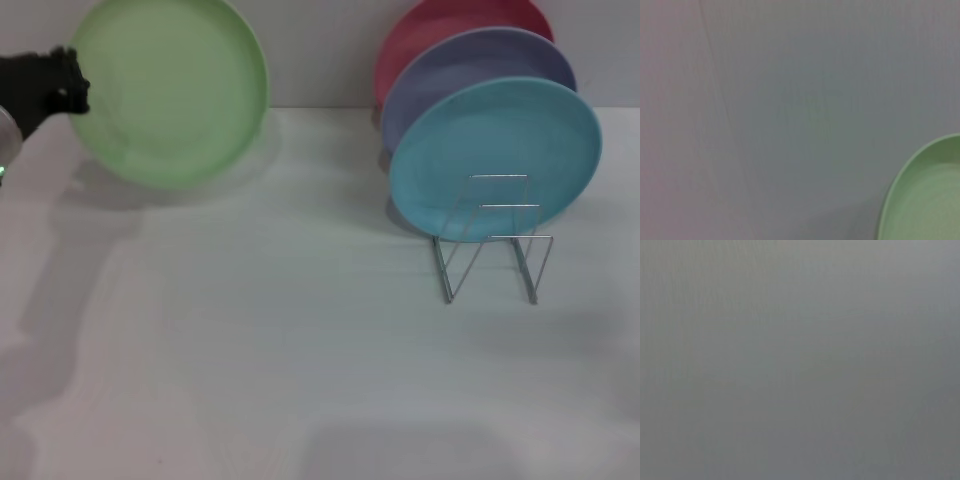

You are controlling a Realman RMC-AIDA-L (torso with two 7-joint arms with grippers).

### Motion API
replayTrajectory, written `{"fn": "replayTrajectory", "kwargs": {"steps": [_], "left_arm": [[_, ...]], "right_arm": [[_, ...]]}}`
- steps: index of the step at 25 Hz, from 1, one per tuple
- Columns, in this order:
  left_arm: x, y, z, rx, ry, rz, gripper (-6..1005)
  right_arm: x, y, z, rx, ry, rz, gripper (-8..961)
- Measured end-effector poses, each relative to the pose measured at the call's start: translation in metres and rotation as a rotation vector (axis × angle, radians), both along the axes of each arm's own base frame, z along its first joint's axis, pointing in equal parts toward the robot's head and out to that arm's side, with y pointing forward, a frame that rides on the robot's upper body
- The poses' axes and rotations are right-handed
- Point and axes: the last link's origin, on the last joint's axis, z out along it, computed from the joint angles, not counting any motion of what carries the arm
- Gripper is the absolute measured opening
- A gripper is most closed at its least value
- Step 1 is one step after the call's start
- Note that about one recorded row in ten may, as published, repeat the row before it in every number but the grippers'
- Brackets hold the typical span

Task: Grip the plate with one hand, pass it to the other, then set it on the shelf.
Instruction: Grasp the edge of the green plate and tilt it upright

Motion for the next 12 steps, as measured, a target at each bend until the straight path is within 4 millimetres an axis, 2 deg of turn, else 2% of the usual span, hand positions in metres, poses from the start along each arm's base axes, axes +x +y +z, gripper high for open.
{"fn": "replayTrajectory", "kwargs": {"steps": [3, 6, 12], "left_arm": [[0.009, -0.006, 0.002, 0.113, 0.094, -0.077, 32], [0.016, -0.017, -0.001, 0.21, 0.117, -0.148, 32], [0.013, -0.042, -0.018, 0.273, -0.039, -0.274, 33]], "right_arm": [[0.0, 0.0, -0.001, -0.007, -0.002, 0.001, 713], [0.001, -0.001, -0.002, -0.012, 0.001, -0.005, 712], [0.004, -0.001, -0.007, -0.028, 0.018, -0.02, 711]]}}
